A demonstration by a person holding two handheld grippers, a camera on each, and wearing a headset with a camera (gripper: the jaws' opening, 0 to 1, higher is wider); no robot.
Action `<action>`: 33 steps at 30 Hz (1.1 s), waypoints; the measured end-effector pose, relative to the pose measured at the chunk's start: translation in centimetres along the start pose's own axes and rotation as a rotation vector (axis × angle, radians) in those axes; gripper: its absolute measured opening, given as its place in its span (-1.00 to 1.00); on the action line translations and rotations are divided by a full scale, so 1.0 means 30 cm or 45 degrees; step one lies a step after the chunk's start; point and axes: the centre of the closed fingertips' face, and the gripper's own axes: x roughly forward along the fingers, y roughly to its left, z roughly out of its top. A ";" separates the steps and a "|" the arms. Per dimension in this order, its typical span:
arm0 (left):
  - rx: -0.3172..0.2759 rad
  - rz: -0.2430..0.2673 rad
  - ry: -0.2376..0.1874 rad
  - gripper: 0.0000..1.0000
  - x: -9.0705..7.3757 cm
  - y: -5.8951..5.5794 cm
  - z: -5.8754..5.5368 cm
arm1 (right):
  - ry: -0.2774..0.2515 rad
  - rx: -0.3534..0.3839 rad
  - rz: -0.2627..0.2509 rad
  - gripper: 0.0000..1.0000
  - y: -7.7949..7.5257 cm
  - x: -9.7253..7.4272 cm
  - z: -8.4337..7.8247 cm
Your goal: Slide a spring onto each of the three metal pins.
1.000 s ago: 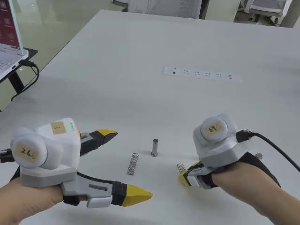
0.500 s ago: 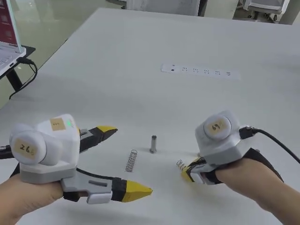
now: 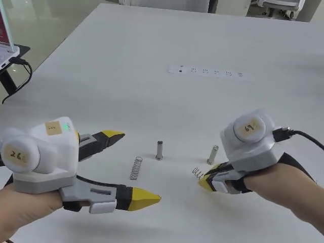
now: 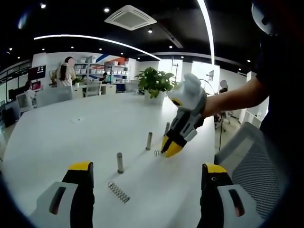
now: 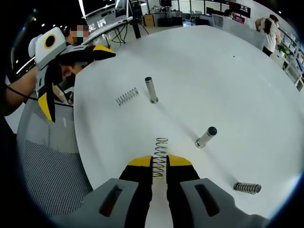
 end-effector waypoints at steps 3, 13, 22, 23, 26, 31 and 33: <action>-0.002 -0.001 0.000 0.80 0.001 -0.002 -0.001 | -0.001 -0.038 0.006 -0.85 -0.004 -0.018 -0.001; -0.003 -0.019 -0.028 0.64 -0.002 -0.021 0.023 | -0.004 -0.160 0.041 -0.85 0.012 -0.062 0.008; 0.005 -0.147 0.001 0.30 0.017 -0.084 0.009 | 0.019 -0.329 0.084 -0.85 0.032 -0.088 0.014; 0.006 -0.156 0.005 0.27 0.024 -0.088 0.007 | 0.019 -0.344 0.087 -0.85 0.034 -0.090 0.018; 0.003 -0.172 0.013 0.25 0.041 -0.093 0.002 | 0.022 -0.389 0.101 -0.85 0.044 -0.094 0.027; 0.029 -0.232 0.028 0.12 0.070 -0.124 0.003 | 0.044 -0.536 0.119 -0.85 0.068 -0.101 0.030; 0.031 -0.244 0.022 0.08 0.082 -0.129 0.010 | 0.034 -0.583 0.132 -0.85 0.082 -0.106 0.038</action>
